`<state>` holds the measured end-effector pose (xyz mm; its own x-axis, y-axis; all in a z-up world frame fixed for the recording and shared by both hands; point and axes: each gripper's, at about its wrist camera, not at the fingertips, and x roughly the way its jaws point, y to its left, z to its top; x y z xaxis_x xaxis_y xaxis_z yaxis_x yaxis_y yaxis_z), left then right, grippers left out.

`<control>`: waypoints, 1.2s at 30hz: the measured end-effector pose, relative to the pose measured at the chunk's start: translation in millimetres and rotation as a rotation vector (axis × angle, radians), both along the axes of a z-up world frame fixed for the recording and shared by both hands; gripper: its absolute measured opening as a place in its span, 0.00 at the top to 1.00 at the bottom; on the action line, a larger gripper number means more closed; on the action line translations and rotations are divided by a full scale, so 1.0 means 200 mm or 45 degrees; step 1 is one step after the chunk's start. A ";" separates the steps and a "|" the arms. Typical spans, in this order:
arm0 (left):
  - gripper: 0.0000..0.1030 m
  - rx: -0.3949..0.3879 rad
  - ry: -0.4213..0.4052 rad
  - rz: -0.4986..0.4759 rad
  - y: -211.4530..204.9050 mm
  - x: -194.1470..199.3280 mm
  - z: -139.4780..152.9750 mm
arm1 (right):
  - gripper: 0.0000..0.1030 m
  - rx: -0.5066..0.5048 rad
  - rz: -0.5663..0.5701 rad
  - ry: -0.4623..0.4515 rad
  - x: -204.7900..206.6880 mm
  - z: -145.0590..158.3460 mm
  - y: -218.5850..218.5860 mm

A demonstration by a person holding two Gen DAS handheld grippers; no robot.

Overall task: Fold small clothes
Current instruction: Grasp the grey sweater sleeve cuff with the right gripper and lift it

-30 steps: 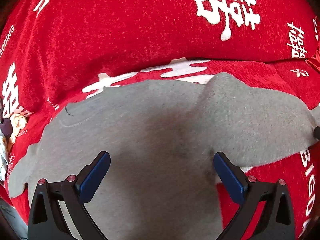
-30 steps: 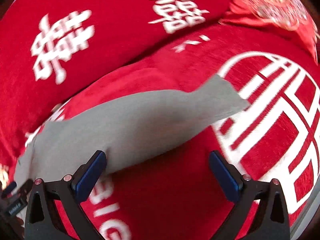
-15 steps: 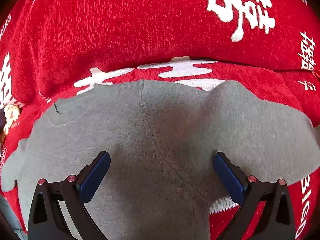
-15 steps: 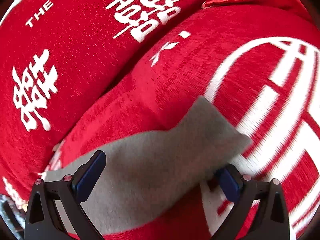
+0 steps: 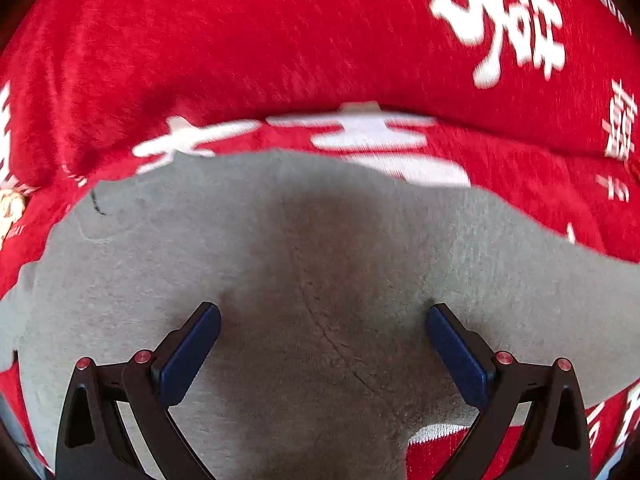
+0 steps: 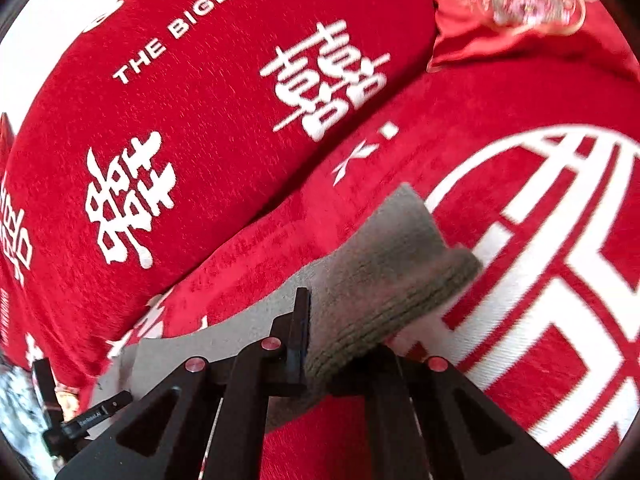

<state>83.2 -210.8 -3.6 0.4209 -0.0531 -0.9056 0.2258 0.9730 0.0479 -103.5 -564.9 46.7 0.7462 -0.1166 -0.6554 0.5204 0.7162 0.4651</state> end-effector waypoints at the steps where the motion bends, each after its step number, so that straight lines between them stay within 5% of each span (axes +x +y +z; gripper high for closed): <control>1: 0.00 0.003 -0.020 -0.003 -0.01 -0.01 0.00 | 0.94 -0.024 -0.007 0.014 0.00 0.01 0.00; 7: 0.00 -0.022 -0.009 -0.034 0.01 -0.02 0.03 | 0.94 -0.059 -0.037 0.097 0.00 0.00 0.00; 13: 0.00 0.007 -0.009 -0.063 0.02 -0.05 0.00 | 0.94 -0.175 -0.029 0.092 0.01 0.15 0.09; 19: 0.00 -0.092 -0.025 -0.053 0.08 -0.11 0.07 | 0.94 -0.301 0.017 0.075 0.01 0.34 0.24; 36: 0.00 -0.191 -0.066 -0.009 0.59 -0.15 0.14 | 0.94 -0.491 0.295 0.042 0.35 0.64 1.08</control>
<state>52.3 -93.5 23.5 0.4660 -0.1892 -0.8643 0.2336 0.9685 -0.0861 -33.4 -348.3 175.4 0.7608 -0.1897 -0.6207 0.3362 0.9332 0.1269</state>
